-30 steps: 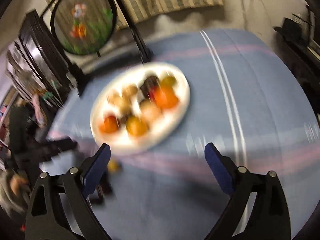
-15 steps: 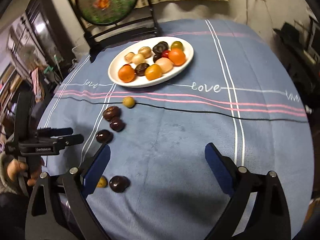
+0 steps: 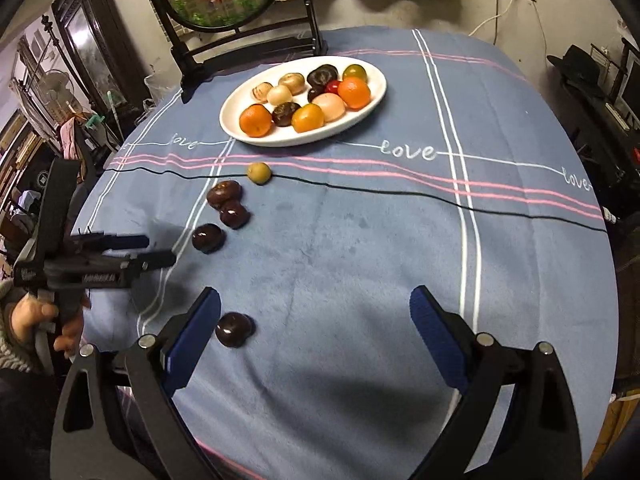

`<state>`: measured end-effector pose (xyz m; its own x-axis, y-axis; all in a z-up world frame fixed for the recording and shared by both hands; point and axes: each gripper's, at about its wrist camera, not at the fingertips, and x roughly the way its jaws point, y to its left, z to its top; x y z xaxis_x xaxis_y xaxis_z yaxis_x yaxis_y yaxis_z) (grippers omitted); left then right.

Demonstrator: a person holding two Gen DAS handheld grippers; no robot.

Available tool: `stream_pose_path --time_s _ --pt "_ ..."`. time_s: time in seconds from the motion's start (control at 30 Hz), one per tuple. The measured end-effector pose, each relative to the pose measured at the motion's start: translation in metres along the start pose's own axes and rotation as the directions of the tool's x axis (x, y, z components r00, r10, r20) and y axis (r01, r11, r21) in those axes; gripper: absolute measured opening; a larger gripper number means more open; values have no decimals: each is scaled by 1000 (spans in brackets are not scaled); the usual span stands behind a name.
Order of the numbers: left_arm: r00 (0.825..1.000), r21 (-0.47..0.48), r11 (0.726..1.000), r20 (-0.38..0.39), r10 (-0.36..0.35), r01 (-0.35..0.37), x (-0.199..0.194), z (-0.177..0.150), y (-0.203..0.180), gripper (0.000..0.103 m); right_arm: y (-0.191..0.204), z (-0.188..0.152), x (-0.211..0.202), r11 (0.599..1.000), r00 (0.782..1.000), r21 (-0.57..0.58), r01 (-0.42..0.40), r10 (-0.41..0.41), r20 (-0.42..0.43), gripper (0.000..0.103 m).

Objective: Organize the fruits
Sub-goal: 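Move both open tools back toward the remaining fruits, then grasp a dark mangosteen with the left tool while the right tool grasps another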

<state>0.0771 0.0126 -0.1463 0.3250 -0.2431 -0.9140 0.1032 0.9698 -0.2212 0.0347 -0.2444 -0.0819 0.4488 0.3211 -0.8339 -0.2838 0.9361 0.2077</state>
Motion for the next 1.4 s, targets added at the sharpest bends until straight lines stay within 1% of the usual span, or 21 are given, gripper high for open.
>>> stream_pose_path --time_s 0.07,0.23,0.3,0.37,0.43,0.47,0.5,0.57,0.63,0.7,0.87,0.97,1.03,1.1,1.27,1.3,1.37,1.4 --pt "1000 1 1000 2 -12 12 5 9 -5 82 -5 -4 -3 1000 1000 7 11 -11 -1 96" --pt "999 58 998 36 -13 11 13 19 -25 82 -22 -12 -12 998 999 49 48 -48 0 96" --pt "999 71 997 42 -17 14 16 21 -28 81 -31 -16 -17 995 998 76 60 -60 5 96" --pt "999 78 997 34 -25 23 21 23 -29 75 -37 -19 -19 993 997 95 70 -71 3 96" --pt "999 76 997 25 -37 35 25 23 -29 74 -42 -22 -20 991 997 108 78 -79 0 96" --pt "999 78 996 23 -43 41 26 23 -30 69 -43 -23 -20 991 997 111 80 -80 -1 96" --pt "999 83 995 18 -48 47 28 22 -31 66 -44 -24 -20 990 997 115 81 -81 -3 96" --pt "999 93 994 5 -54 53 31 21 -33 54 -46 -25 -19 989 997 120 81 -81 -9 96" --pt "999 100 994 7 -51 50 33 21 -33 51 -45 -25 -18 990 997 118 80 -79 -15 96" --pt "998 108 992 10 -62 61 33 21 -33 35 -44 -25 -16 991 997 110 78 -76 -20 96" --pt "997 109 992 46 -61 56 19 13 -31 35 -38 -19 -12 994 998 92 60 -58 -22 96" --pt "996 106 994 69 -49 42 3 5 -23 34 -27 -11 -1 998 999 68 18 -16 -32 96" --pt "996 89 996 83 -32 25 -9 -2 -11 34 -14 -4 10 1000 999 29 -10 12 -45 96" --pt "996 57 998 88 -21 16 -18 -11 2 34 6 6 31 999 998 -37 -33 30 -61 96" --pt "993 -49 998 110 33 -27 -46 -38 41 34 47 32 78 988 990 -96 -122 115 -81 96" --pt "993 -69 997 112 44 -37 -50 -43 47 34 53 35 84 986 989 -107 -129 121 -83 95" --pt "991 -115 992 112 70 -57 -57 -54 61 34 66 43 97 981 988 -136 -138 126 -92 89" --pt "991 -129 990 111 75 -61 -59 -58 66 34 70 45 101 979 987 -145 -141 128 -96 89"
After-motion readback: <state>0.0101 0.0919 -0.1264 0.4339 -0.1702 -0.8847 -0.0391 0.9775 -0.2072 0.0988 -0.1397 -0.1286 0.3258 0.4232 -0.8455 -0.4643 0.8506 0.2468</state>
